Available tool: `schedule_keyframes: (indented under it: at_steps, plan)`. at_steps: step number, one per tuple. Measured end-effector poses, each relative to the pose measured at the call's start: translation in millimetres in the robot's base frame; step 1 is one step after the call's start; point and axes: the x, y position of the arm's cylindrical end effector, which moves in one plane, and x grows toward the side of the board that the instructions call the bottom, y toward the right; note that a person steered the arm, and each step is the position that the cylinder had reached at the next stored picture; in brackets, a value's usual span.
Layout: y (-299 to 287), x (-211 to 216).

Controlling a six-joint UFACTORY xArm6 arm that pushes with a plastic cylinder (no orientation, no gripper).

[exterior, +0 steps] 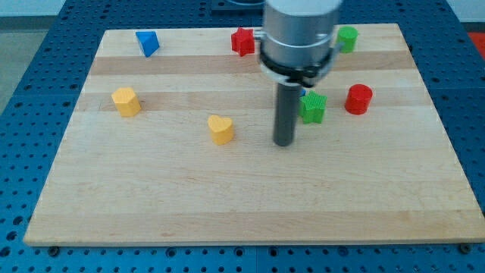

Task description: Slide the yellow heart towards bottom center

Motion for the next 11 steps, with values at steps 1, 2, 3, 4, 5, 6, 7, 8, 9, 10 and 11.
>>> schedule_keyframes:
  at_steps: [1, 2, 3, 4, 5, 6, 7, 8, 9, 10, 11]
  plan:
    - [-38, -23]
    - [-77, -32]
    - [-114, -29]
    - [-131, -23]
    - [-131, -25]
    - [-120, -30]
    - [-110, -29]
    - [-109, -22]
    - [-106, -6]
    - [-92, -5]
    - [-72, -5]
